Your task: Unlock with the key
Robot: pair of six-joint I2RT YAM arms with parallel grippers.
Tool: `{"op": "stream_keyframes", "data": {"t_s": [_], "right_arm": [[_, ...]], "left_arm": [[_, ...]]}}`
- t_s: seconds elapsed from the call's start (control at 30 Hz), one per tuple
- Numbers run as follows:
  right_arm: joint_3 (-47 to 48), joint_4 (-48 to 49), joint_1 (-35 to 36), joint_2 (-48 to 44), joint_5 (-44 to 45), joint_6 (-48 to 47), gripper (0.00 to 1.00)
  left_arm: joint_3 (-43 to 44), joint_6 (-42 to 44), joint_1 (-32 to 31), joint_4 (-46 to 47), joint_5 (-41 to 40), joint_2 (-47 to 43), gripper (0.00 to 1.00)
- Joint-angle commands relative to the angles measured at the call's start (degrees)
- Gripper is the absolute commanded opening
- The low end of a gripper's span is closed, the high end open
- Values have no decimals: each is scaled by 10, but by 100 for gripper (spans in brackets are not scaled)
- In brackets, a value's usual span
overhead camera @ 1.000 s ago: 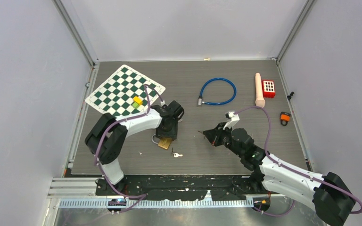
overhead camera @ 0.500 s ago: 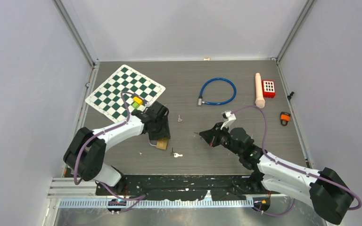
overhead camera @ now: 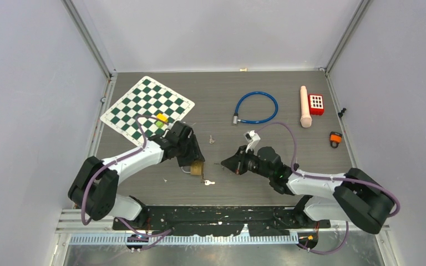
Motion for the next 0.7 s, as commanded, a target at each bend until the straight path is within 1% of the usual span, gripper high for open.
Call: {"op": "stream_keyframes", "data": {"t_s": [0.0,0.23,0.4,0.67], "right_arm": [[36,109,11,54,-36,27,5],[63,143,27,108,-45,31,5],[72,141,32,125,-31,31,5],[58,119,35,106,5,32,5]], "left_arm": [[2,-42,10,61,42,-41,0],[-3,-65,11,78,58,-55,0],[-4,-73,12,82,61,-63,0],[-7,-75,14,85,62,-69,0]]}}
